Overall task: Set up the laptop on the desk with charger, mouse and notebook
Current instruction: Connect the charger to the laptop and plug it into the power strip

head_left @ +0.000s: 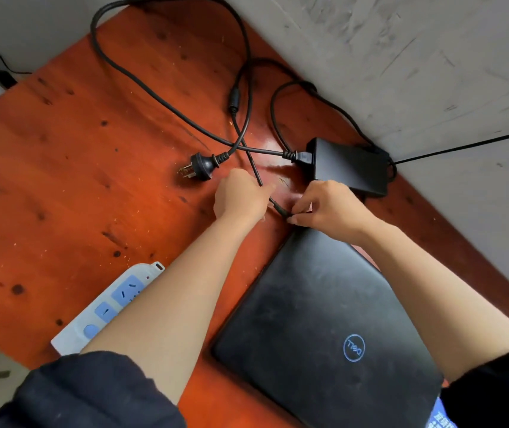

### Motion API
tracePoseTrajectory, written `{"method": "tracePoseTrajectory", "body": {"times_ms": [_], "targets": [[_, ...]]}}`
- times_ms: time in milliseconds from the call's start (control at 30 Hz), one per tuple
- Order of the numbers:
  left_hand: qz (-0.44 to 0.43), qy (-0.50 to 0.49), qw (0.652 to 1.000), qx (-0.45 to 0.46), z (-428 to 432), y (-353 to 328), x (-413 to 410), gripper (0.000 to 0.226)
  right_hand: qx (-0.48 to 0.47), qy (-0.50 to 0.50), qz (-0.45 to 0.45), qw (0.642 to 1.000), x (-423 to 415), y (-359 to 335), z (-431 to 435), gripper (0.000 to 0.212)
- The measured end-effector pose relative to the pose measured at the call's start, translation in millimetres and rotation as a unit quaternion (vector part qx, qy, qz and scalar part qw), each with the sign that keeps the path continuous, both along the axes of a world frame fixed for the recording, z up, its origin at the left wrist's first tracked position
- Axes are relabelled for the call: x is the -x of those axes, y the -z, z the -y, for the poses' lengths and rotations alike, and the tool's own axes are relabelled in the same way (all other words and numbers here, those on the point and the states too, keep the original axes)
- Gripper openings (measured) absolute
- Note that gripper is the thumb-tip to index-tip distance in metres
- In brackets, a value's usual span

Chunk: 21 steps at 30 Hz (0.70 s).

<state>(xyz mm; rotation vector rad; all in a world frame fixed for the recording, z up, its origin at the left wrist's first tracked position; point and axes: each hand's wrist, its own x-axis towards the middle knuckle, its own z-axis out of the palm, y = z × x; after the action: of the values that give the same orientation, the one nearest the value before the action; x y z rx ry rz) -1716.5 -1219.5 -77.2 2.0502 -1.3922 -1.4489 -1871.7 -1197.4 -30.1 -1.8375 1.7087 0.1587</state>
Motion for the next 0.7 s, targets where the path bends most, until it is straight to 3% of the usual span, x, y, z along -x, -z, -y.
{"method": "tracePoseTrajectory", "body": {"times_ms": [67, 200, 367, 700], "targets": [[-0.005, 0.004, 1.0, -0.021, 4.4, 2.6, 0.0, 0.039, 0.044, 0.053, 0.018, 0.997, 13.3, -4.8, -14.3, 0.012], [-0.047, -0.016, 0.998, -0.047, 4.6, 3.0, 0.3, 0.038, 0.037, 0.153, 0.006, 0.987, 42.7, 0.1, -43.8, 0.034], [-0.055, -0.034, 0.997, -0.052, 4.5, 0.9, 3.4, 0.039, 0.006, 0.293, 0.158, 0.943, 51.3, 22.0, -66.1, 0.034], [-0.089, -0.079, 0.992, -0.045, -3.5, 3.2, 10.0, 0.037, 0.025, 0.311, 0.215, 0.925, 55.8, 35.6, -71.9, 0.034]]}}
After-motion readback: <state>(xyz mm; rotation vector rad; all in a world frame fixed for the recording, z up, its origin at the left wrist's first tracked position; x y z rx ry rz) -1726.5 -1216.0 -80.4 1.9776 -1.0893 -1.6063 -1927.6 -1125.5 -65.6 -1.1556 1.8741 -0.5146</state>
